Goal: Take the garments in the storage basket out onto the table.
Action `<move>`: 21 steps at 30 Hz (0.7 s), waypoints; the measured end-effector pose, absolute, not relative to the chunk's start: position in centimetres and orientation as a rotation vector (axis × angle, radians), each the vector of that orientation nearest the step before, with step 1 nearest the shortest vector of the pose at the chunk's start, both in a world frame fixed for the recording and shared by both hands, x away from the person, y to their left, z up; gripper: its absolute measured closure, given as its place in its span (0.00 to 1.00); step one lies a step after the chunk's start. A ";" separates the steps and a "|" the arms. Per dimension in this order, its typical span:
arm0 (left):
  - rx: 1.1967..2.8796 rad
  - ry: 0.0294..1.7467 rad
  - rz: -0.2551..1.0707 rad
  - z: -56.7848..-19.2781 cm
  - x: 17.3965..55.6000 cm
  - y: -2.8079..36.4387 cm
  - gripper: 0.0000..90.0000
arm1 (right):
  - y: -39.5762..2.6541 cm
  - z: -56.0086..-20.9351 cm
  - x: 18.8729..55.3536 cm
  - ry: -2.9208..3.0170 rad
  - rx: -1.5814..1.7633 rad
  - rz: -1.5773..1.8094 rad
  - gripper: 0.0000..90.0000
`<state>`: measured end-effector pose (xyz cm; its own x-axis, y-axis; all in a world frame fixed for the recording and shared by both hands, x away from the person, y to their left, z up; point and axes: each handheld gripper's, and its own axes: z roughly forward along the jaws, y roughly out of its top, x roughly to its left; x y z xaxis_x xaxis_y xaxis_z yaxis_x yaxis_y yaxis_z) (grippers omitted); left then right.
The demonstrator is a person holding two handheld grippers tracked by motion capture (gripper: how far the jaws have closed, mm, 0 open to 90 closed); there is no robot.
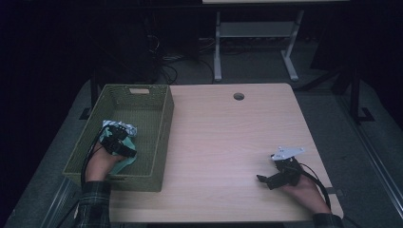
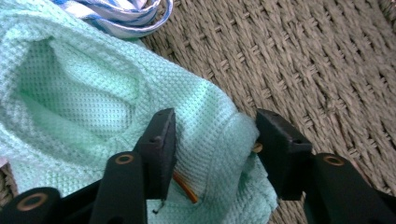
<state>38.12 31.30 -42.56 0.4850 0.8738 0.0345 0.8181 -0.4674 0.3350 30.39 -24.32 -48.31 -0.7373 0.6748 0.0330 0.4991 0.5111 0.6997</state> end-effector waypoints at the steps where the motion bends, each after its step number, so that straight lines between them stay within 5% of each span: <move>1: 2.459 1.446 0.292 -42.5 38.1 31.3 0.61 | -24.3 -48.3 30.4 2.511 0.995 1.044 0.00; 10: 2.428 1.512 0.291 -41.9 38.1 31.5 0.88 | -24.3 -48.3 30.4 2.509 0.996 1.044 0.00; 21: 2.297 1.514 0.286 -41.0 37.9 32.3 0.92 | -24.4 -48.3 30.4 2.508 1.000 1.040 0.00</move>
